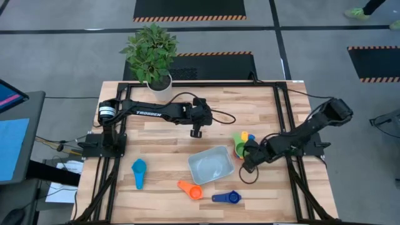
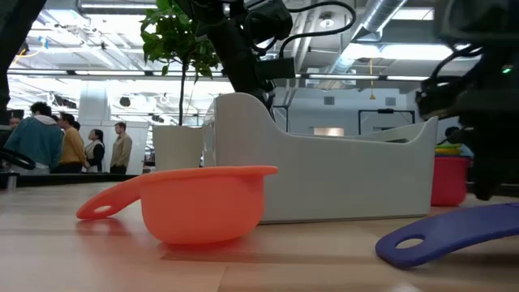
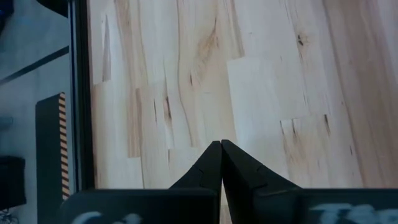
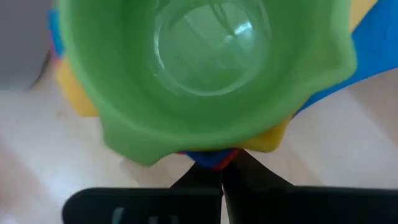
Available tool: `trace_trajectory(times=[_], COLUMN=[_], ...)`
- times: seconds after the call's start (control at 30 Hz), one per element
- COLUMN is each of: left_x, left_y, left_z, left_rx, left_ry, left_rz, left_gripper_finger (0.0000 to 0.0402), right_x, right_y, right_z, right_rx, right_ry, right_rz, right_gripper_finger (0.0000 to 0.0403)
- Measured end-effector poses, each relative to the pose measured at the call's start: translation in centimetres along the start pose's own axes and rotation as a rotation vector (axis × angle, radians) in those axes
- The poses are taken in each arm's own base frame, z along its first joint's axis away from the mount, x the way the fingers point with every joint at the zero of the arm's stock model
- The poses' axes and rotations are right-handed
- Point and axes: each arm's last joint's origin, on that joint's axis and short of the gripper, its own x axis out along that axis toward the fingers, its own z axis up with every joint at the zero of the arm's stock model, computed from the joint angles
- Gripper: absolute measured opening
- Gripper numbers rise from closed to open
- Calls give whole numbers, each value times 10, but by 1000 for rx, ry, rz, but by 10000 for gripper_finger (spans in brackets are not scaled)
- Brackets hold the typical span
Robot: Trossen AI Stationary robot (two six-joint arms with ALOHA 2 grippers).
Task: Nest measuring cups in basket
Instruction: Adjust the stacked measuring cups, then adjust the gray bin
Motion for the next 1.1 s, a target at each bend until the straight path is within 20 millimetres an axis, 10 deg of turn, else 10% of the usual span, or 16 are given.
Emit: trace_trajectory(times=[0.6, 1.1], left_x=[0, -5], left_y=[-1, -25], left_z=[-2, -14], left_rx=[-40, -151], left_ry=[18, 162], left_rz=[-16, -147], left_gripper_finger=[0, 0], right_x=[6, -9], right_y=[-14, 15], right_z=[53, 36], right_rx=[-60, -156], right_ry=[-155, -87], right_rz=[30, 171], right_gripper_finger=[16, 20])
